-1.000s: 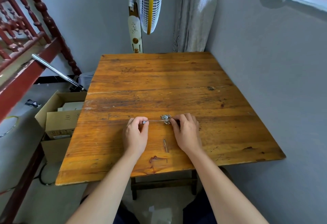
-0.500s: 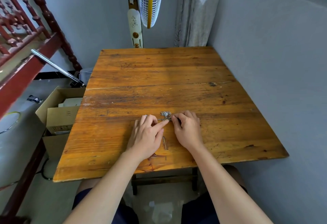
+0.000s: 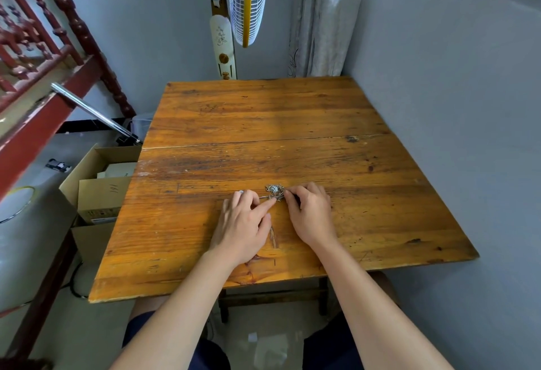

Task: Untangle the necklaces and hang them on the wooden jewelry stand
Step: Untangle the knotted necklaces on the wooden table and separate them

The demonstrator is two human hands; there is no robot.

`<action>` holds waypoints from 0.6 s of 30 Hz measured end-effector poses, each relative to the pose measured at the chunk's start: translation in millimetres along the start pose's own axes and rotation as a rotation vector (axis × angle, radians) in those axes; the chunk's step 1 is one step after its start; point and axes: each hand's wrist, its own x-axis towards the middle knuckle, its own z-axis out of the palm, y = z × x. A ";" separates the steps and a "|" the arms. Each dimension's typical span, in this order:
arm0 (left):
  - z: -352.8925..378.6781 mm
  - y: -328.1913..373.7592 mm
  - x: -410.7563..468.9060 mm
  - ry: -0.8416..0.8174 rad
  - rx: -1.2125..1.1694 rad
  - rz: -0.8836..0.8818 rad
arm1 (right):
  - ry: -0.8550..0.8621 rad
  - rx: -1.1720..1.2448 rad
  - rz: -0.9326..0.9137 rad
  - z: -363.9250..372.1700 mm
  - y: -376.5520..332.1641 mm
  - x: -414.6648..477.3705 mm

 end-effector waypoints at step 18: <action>-10.8 -9.4 -35.7 0.198 -0.180 -0.306 | -0.151 -0.104 -0.217 -12.7 -6.9 -10.8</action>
